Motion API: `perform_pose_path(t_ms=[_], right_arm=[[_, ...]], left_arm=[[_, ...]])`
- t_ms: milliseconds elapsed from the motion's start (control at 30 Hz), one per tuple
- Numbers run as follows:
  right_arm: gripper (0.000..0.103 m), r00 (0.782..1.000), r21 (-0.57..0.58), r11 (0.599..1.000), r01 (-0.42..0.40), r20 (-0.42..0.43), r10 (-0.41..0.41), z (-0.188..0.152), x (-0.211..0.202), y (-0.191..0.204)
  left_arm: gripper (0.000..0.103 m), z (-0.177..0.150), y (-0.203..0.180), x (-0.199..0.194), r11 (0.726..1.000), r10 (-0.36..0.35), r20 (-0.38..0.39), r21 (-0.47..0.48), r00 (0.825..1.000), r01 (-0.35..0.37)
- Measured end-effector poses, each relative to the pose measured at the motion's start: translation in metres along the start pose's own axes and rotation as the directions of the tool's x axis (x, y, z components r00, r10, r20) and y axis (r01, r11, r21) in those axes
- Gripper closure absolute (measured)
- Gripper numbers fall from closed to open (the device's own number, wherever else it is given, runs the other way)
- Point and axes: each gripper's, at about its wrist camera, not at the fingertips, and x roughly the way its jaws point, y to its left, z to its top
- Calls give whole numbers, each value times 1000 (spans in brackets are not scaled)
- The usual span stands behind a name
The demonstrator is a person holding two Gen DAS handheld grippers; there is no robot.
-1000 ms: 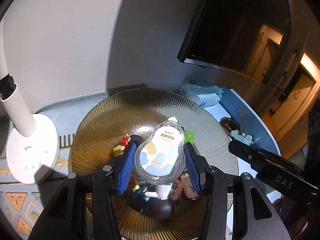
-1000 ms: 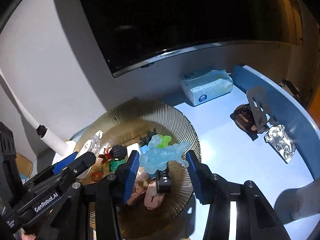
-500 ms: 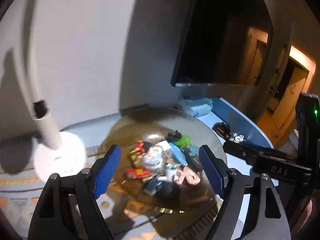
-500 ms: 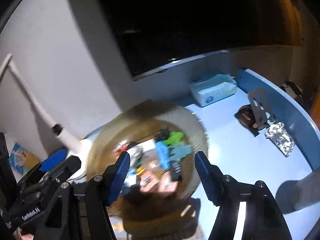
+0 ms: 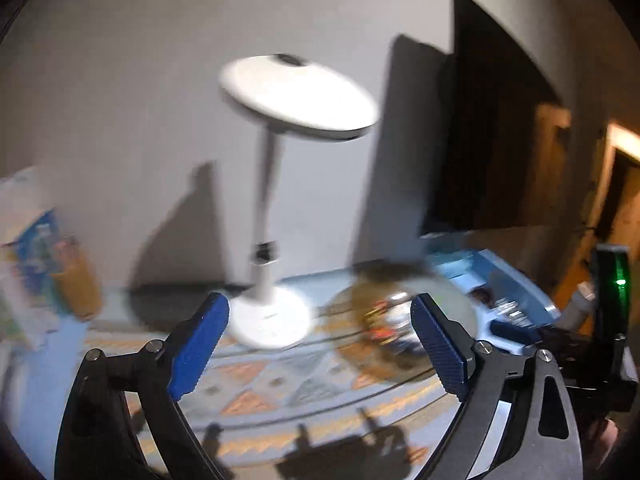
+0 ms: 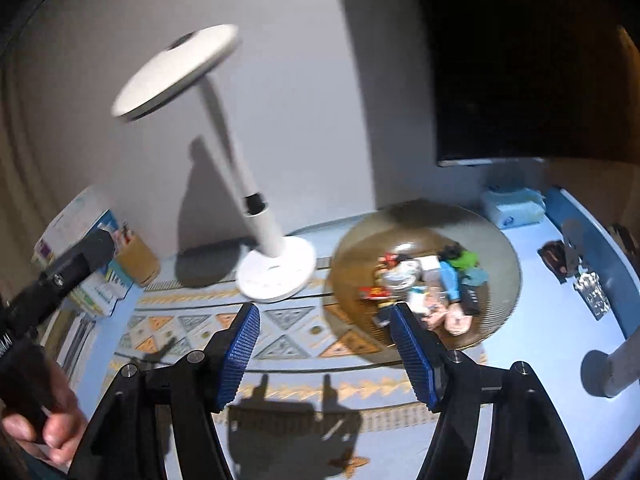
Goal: Organize rigid objects
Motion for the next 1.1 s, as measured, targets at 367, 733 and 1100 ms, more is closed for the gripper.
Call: perform_pose_path(t_ms=[367, 733, 1100], right_arm=[[23, 991, -79, 997, 9, -133, -19, -77, 60, 63], [23, 977, -201, 977, 70, -184, -108, -120, 126, 66], [23, 979, -179, 982, 62, -182, -95, -129, 140, 54]], left_arm=[[11, -110, 73, 13, 987, 104, -129, -107, 986, -118], [11, -172, 82, 53, 977, 144, -190, -129, 971, -170], [11, -185, 81, 70, 942, 291, -246, -97, 925, -322]])
